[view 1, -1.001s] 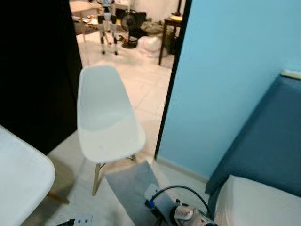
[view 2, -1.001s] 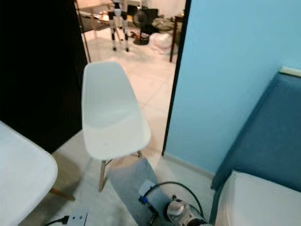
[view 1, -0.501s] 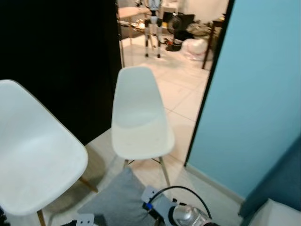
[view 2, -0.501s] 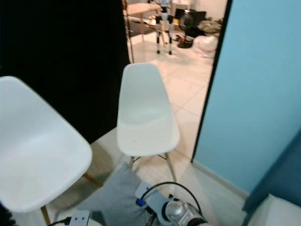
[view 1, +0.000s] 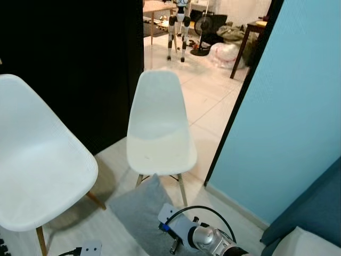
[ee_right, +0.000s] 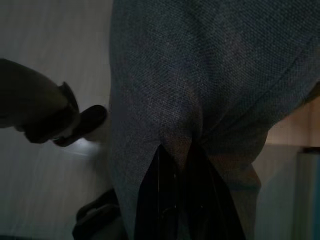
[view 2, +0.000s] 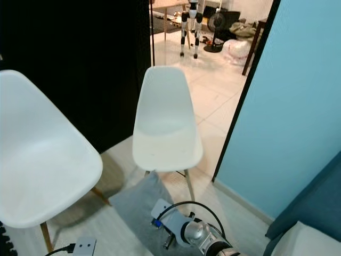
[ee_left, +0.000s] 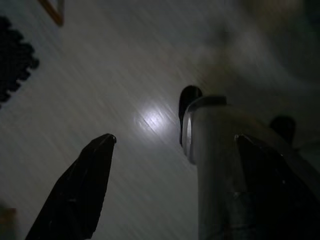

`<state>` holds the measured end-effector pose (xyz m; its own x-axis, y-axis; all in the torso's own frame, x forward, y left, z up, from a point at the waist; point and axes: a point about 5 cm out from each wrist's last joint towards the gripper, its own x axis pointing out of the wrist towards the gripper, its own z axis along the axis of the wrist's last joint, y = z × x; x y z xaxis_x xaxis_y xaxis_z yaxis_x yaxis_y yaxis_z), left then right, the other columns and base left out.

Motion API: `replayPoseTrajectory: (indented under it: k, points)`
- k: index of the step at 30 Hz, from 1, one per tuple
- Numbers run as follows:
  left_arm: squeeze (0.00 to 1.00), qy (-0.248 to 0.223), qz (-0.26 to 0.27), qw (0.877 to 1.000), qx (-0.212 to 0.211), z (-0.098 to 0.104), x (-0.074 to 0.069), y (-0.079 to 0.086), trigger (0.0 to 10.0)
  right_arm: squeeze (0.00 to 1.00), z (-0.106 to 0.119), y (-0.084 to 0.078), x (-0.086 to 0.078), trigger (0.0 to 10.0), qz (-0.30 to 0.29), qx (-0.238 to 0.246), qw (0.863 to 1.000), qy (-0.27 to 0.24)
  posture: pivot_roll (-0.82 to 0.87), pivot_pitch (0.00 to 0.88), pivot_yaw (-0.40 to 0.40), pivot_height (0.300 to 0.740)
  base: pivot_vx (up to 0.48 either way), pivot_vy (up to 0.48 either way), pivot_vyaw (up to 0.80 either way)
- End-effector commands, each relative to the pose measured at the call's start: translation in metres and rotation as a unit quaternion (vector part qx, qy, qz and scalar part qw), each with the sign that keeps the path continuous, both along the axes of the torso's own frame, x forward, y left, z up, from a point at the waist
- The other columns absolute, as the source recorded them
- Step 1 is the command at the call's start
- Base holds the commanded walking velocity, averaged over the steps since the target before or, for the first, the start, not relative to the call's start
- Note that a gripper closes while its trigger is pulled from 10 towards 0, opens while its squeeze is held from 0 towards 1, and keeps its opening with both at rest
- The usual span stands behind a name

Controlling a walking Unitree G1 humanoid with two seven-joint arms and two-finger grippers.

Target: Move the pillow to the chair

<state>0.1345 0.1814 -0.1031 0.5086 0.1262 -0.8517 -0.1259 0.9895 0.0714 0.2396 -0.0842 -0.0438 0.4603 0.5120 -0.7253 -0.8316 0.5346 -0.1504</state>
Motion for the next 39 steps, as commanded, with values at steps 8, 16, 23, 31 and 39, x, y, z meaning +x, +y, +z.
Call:
replayPoseTrajectory:
  k: [8, 16, 23, 31, 39]
  points:
    - [0.00, -0.036, 0.032, 0.999, -0.006, 0.007, 0.016, 0.004, 10.0, 0.00, 0.025, 0.010, 0.028, 10.0, -0.063, 0.082, 0.994, -0.032, 0.00, 0.019, -0.069, 0.740, 0.000, 0.000, 0.00]
    - [0.00, -0.125, 0.028, 0.992, 0.014, 0.029, 0.055, 0.018, 10.0, 0.00, 0.062, 0.012, 0.065, 10.0, -0.175, 0.231, 0.956, -0.047, 0.01, 0.025, -0.068, 0.740, 0.000, 0.000, 0.00]
    - [0.00, -0.192, 0.032, 0.981, 0.025, 0.049, 0.083, 0.028, 10.0, 0.00, 0.090, 0.010, 0.088, 10.0, -0.219, 0.307, 0.923, -0.071, 0.01, 0.022, -0.067, 0.740, 0.286, 0.000, 0.00]
    - [0.00, -0.235, 0.031, 0.971, 0.025, 0.062, 0.099, 0.027, 10.0, 0.00, 0.096, 0.010, 0.092, 10.0, -0.225, 0.331, 0.914, -0.073, 0.01, 0.030, -0.066, 0.740, 0.331, 0.000, 0.00]
    - [0.00, -0.253, 0.024, 0.967, 0.021, 0.067, 0.106, 0.022, 10.0, 0.00, 0.099, 0.015, 0.093, 10.0, -0.215, 0.342, 0.912, -0.072, 0.02, 0.032, -0.060, 0.740, 0.387, 0.000, 0.00]
